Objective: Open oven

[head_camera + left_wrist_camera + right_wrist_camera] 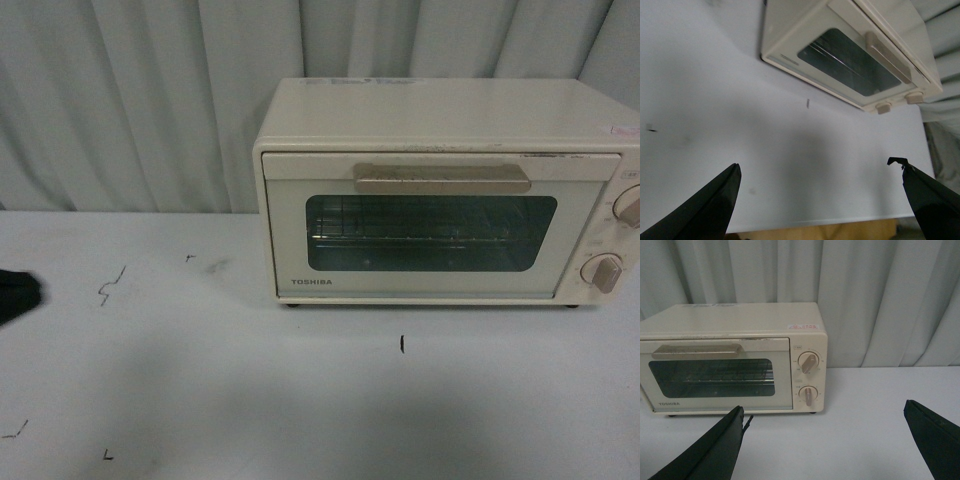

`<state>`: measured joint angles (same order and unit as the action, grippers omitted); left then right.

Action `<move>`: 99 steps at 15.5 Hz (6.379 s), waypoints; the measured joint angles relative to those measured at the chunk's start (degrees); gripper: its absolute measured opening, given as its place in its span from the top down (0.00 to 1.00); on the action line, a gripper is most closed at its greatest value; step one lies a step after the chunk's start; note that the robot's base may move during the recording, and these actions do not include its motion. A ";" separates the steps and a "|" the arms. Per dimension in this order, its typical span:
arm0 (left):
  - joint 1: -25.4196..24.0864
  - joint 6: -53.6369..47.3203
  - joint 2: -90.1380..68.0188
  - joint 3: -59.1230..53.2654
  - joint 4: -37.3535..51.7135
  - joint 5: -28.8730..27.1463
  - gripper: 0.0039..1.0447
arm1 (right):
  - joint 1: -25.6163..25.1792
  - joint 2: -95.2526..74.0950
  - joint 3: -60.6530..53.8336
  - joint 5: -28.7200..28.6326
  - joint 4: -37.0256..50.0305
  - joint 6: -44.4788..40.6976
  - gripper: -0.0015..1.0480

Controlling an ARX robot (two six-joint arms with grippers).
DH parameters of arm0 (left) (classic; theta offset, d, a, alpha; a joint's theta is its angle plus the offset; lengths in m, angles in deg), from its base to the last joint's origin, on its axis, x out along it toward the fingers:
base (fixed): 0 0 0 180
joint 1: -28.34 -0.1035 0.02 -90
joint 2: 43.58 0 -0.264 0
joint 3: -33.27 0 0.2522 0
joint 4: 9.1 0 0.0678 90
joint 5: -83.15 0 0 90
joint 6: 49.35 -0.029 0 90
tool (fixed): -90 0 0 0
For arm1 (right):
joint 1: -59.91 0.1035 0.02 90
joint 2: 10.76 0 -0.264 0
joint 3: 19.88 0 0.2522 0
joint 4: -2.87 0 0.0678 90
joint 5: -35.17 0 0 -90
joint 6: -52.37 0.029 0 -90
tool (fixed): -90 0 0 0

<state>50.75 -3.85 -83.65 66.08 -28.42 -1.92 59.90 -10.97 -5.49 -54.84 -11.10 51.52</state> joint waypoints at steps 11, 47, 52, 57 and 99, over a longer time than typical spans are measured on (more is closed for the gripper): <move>16.06 27.36 -60.48 13.55 37.35 -2.91 0.06 | 0.00 0.00 0.00 0.00 0.00 0.00 0.06; 16.50 38.71 -78.09 23.50 39.85 -13.64 0.06 | 2.95 -54.45 16.52 16.17 47.50 -22.01 0.06; 16.52 38.73 -78.05 23.50 39.82 -13.68 0.06 | 5.11 -85.02 39.89 6.75 48.17 -47.69 0.17; 16.52 38.71 -78.05 23.50 39.78 -13.73 0.06 | 6.86 -88.00 44.68 2.67 45.18 -61.33 0.53; 16.52 38.73 -78.05 23.50 39.82 -13.68 0.06 | 15.32 -98.25 47.32 -11.04 24.46 -70.01 0.98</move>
<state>67.28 34.88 -161.70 89.58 11.40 -15.60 75.23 -109.22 41.83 -65.88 13.36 -18.48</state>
